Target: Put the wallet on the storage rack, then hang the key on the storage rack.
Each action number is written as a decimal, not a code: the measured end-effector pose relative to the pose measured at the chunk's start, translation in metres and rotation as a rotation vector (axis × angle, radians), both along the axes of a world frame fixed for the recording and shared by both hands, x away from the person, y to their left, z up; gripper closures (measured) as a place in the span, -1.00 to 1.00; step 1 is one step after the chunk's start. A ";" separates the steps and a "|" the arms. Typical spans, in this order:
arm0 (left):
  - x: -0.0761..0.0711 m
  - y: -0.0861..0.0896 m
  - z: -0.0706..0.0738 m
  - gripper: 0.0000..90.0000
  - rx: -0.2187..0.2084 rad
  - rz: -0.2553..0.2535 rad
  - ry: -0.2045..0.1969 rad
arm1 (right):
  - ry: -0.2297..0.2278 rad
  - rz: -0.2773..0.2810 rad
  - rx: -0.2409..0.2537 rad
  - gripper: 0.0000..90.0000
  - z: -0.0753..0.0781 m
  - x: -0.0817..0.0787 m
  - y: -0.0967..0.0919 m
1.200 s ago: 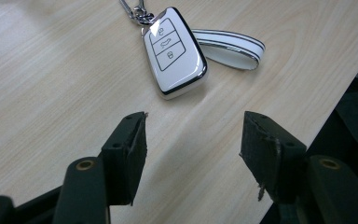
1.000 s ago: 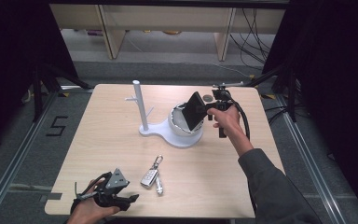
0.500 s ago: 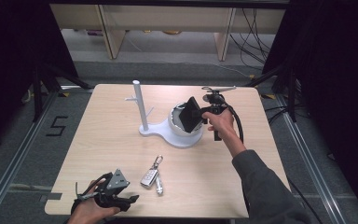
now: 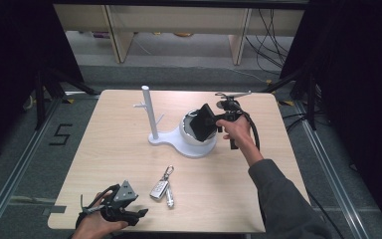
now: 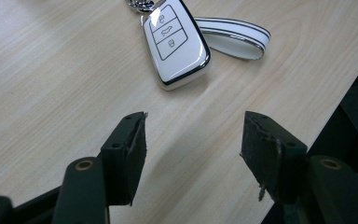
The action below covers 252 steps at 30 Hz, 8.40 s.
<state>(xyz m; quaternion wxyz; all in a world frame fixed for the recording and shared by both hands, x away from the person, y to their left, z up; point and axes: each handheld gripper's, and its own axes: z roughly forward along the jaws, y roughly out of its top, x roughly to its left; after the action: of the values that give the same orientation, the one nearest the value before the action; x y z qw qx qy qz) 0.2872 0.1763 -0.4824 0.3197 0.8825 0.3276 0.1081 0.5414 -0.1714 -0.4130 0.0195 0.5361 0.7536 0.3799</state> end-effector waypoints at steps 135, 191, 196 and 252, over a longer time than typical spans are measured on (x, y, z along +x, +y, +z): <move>0.142 -0.107 0.002 0.51 0.321 0.013 0.269 | -0.156 0.120 -0.154 -0.12 -0.076 -0.216 -0.064; 0.145 -0.120 0.007 0.86 0.538 -0.137 0.199 | -0.164 0.143 -0.152 -0.11 -0.080 -0.215 -0.063; 0.145 -0.120 0.008 0.88 0.541 -0.150 0.193 | -0.150 0.137 -0.144 -0.11 -0.079 -0.215 -0.062; 0.158 0.012 0.177 0.89 0.423 0.102 0.119 | -0.160 0.113 -0.125 -0.10 -0.084 -0.213 -0.063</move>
<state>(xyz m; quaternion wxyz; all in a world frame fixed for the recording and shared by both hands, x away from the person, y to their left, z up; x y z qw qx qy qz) 0.4454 0.1880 -0.3055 0.1019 0.9169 0.3602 0.1380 0.3282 -0.2341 -0.4968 0.0914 0.4585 0.8009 0.3741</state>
